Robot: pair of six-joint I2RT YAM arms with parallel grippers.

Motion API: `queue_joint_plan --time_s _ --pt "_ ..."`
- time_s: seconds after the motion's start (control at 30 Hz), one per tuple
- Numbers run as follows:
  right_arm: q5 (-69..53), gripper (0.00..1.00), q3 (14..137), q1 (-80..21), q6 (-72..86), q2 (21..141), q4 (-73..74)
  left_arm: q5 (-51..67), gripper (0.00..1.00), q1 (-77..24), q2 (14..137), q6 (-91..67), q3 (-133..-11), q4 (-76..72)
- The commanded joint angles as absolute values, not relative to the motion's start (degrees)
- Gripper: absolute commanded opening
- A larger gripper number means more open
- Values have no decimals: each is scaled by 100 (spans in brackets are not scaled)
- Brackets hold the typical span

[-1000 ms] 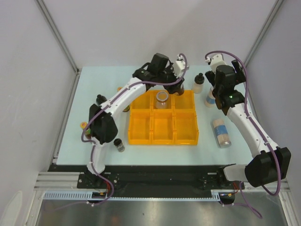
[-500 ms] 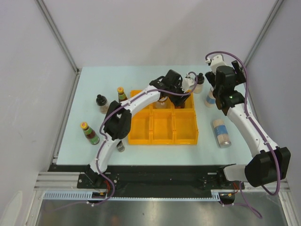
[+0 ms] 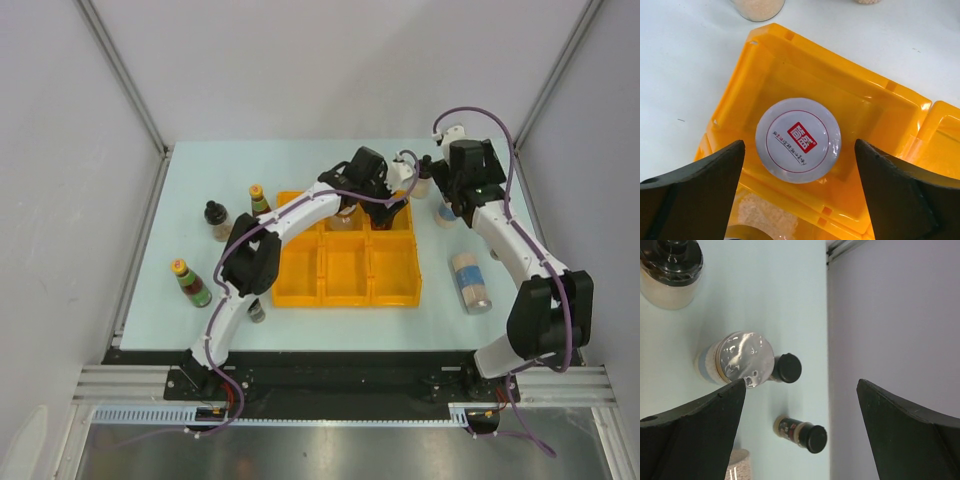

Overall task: Organize the condiment bottles
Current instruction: Place the bottle in the storage box, then pick up the bottle from the center of the board.

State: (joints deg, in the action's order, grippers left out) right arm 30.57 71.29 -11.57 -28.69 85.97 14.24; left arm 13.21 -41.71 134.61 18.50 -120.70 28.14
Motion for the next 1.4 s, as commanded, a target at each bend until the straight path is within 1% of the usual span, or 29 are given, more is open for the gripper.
queue_joint_plan --time_s 0.0,0.07,0.17,0.2,0.3,0.4,0.5,0.63,0.83,0.9,1.0,1.03,1.1,1.13,1.17,1.2,1.23,1.3,1.33,1.37 --pt "2367 99 7629 -844 -2119 8674 1520 1397 98 -4140 13228 1846 -12120 2698" --pt "2102 100 7646 -634 -1865 8719 1521 1415 100 -4140 13114 1820 -12120 2768" --pt "1338 100 7690 -344 -1610 8833 1591 1485 99 -4140 12816 1767 -12111 2830" --pt "910 100 7708 -299 -1556 8894 1617 1564 100 -4140 12719 1758 -12111 2882" --pt "310 100 7865 -114 -1442 9096 1801 1626 100 -4140 12297 1661 -12146 2935" --pt "97 100 7919 -79 -1441 9351 1872 1582 100 -4131 11946 1591 -12401 3207" --pt "97 100 7954 -88 -1415 9562 1854 1372 100 -4122 11446 1617 -12288 3375" --pt "228 100 8007 -132 -1450 9896 1898 933 100 -4035 10671 1661 -11533 3410" --pt "422 100 8086 -167 -1441 10063 1959 897 100 -3543 9477 1635 -9540 3112" --pt "396 100 8086 -176 -1441 10116 2021 844 100 -3341 9326 1704 -9335 3259" --pt "369 96 8077 -185 -1459 10230 2109 765 100 -3016 8975 1653 -8975 3340" --pt "360 86 8086 -193 -1485 10257 2144 869 100 -2919 8869 1661 -8861 3305" --pt "325 73 8112 -211 -1547 10318 2145 888 100 -2717 8597 1766 -8596 3278" --pt "325 60 8121 -220 -1556 10327 2179 862 100 -2655 8544 1801 -8561 3296" --pt "316 53 8121 -237 -1564 10327 2180 835 100 -2602 8482 1837 -8561 3348" --pt "299 48 8121 -246 -1582 10318 2197 818 100 -2480 8386 1863 -8552 3392" --pt "299 40 8121 -263 -1591 10301 2206 852 100 -2418 8298 1872 -8534 3427" --pt "290 31 8130 -316 -1617 10275 2241 966 99 -2225 8070 1889 -8429 3480" --pt "299 22 8156 -334 -1643 10214 2302 984 100 -2180 7990 1898 -8368 3498" --pt "377 16 8182 -351 -1661 10187 2346 993 100 -2127 7911 1925 -8228 3507"
